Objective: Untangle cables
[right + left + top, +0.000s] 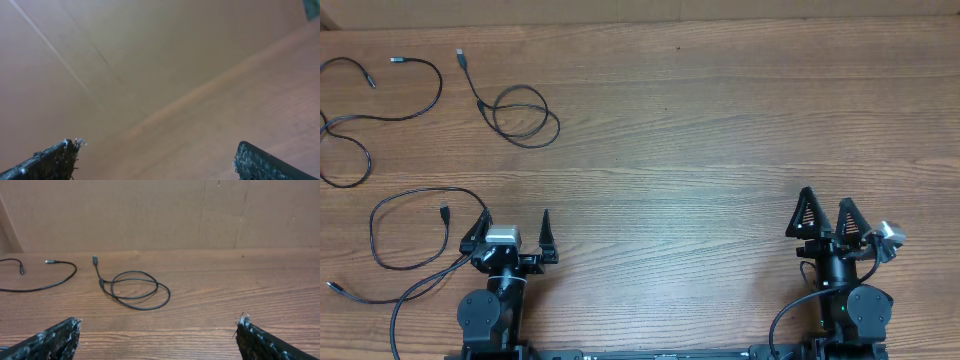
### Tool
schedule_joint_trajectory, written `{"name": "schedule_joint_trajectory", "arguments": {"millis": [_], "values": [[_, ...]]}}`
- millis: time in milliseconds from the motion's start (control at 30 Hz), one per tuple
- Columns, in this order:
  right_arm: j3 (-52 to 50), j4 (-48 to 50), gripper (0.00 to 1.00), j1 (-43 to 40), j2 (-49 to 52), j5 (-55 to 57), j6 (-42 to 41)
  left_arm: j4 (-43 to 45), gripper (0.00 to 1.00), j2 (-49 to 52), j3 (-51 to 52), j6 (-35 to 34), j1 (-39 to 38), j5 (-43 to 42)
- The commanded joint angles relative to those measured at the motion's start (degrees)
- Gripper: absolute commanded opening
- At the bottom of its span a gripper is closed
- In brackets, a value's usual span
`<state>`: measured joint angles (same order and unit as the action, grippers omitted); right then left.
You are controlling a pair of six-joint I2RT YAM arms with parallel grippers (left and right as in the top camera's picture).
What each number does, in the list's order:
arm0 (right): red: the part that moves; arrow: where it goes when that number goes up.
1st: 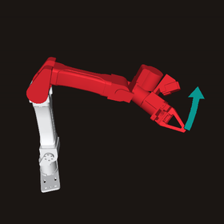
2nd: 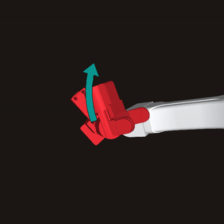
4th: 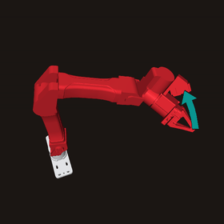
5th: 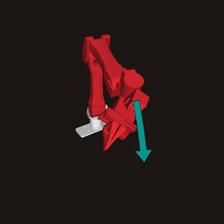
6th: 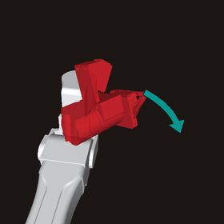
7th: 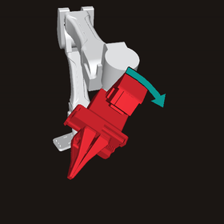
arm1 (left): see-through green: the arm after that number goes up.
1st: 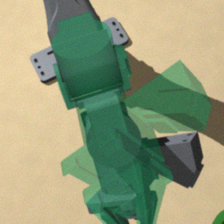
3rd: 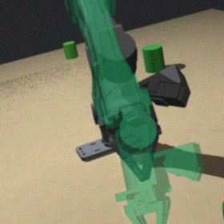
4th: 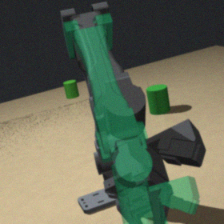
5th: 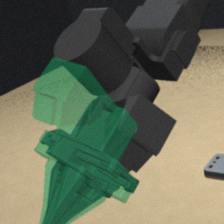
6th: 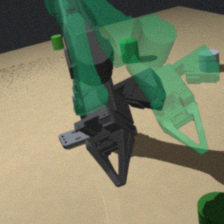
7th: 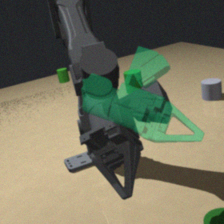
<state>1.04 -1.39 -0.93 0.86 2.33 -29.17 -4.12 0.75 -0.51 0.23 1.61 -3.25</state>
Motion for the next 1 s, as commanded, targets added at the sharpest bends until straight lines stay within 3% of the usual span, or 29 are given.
{"name": "schedule_joint_trajectory", "arguments": {"millis": [0, 267, 533, 967], "values": [[-0.59, -2.49, 1.00, 0.28, -0.59, 0.81, 5.42, -0.07, 1.00, -0.13, 0.24, 1.07, 0.26, -0.68], [-0.59, -3.30, 1.00, 0.35, 1.57, 0.57, 26.71, -0.07, 0.99, -0.13, 0.24, 1.07, 0.26, -0.68], [-0.59, -3.28, 1.00, 0.35, 0.96, 0.52, 37.55, -0.07, 1.00, -0.13, 0.24, 1.07, 0.26, -0.68], [-0.61, -3.28, 1.00, 0.35, -0.74, -0.31, 38.64, -0.07, 1.00, -0.13, 0.24, 1.07, 0.24, -0.68]]}}
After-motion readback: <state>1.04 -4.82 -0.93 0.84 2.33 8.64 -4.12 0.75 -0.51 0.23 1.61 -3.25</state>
